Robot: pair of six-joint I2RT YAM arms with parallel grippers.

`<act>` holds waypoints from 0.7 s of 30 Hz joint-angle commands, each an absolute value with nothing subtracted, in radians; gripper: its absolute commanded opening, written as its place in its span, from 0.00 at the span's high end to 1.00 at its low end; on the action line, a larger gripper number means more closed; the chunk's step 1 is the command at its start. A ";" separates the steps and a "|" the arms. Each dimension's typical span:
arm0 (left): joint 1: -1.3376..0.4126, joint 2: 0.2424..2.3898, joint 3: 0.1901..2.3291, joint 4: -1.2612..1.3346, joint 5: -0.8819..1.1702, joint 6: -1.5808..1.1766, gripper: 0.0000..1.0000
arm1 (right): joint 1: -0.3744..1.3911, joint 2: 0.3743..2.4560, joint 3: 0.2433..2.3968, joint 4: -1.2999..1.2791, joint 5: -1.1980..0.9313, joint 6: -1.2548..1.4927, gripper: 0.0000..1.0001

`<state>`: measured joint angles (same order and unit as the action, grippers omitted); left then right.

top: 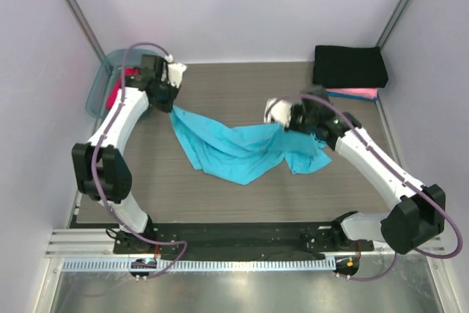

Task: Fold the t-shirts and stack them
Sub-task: Flatten the tshirt out

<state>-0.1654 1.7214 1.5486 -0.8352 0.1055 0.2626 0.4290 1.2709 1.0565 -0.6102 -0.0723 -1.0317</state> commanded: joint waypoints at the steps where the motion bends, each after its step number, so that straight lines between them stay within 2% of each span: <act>1: -0.155 1.566 1.647 -0.860 0.097 0.290 1.00 | 0.394 1.307 1.265 -0.497 0.175 -0.722 0.99; 8: -0.155 1.408 1.813 -0.957 0.084 0.293 1.00 | 0.348 1.278 1.594 -0.538 0.291 -0.542 0.99; 14: -0.155 1.240 1.890 -1.009 0.071 0.302 1.00 | 0.345 1.158 1.742 -0.589 0.298 -0.554 0.99; 21: -0.155 1.013 1.884 -0.988 0.054 0.356 1.00 | 0.339 1.068 1.979 -0.790 0.229 -0.552 0.99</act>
<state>-0.1566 1.0973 1.8626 -0.9974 0.0780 0.3145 0.3450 1.1236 1.8912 -0.6991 0.2466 -0.5648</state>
